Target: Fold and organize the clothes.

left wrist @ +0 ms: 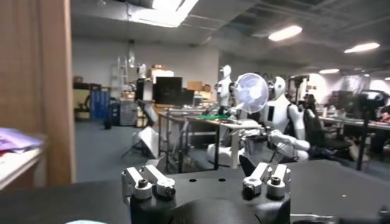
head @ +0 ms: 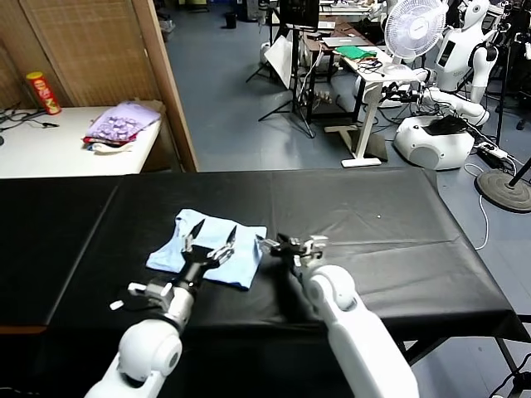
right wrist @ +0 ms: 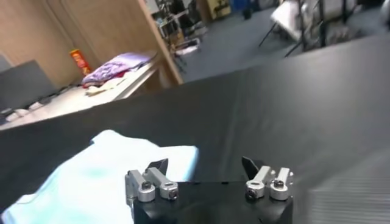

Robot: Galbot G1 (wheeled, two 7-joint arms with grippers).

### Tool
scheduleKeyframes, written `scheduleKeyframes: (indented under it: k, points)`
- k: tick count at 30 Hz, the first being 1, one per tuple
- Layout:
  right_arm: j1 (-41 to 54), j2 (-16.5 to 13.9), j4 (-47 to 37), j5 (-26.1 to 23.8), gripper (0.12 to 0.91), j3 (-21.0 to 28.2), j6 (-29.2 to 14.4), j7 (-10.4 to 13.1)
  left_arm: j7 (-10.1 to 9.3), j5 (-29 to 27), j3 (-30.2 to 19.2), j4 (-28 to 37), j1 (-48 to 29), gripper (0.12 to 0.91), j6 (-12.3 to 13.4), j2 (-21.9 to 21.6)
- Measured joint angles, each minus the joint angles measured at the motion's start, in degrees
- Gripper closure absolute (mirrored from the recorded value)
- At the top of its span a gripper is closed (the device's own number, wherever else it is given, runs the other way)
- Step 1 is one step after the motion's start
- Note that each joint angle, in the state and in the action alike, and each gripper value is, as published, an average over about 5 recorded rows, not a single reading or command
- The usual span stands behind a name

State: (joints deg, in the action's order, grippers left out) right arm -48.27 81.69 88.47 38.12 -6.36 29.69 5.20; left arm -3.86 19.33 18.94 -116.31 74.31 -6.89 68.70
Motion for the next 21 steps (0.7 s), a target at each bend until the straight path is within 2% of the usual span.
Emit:
scheduleKeyframes:
  k: [5,9,11,13,16,18,21]
  points:
    - [2.3,1.9,-4.7,-2.0,0.646,1.0,-1.6,-0.8,0.02,-0.2,2.1,-1.1,2.8,0.232,0.4,0.1]
    - [4.1,1.5,-8.0,-8.9,0.851,2.2,-6.0,-4.7,-0.29,-0.5,3.8,-1.7,5.0,0.232,0.5,0.1]
    - [5.2,0.8,-9.6,-14.4,0.885,2.9,-9.2,-7.3,-0.79,-0.5,4.8,-1.7,6.0,0.232,0.3,0.1]
    - [5.9,-0.2,-10.6,-19.9,0.882,3.5,-12.0,-9.9,-1.39,-0.3,5.7,-1.5,6.9,0.232,0.0,0.0]
    - [5.8,-2.0,-10.2,-25.6,0.789,3.8,-14.7,-12.3,-2.14,0.6,6.8,-1.1,8.1,0.232,-0.1,-0.4]
    - [4.9,-3.4,-8.7,-27.9,0.69,3.6,-15.7,-12.8,-2.56,1.0,7.3,-0.8,8.7,0.232,0.3,-0.8]
    - [2.5,-5.9,-4.7,-29.2,0.523,2.7,-16.3,-11.9,-3.98,1.1,7.6,-0.6,9.7,0.232,0.4,-1.5]
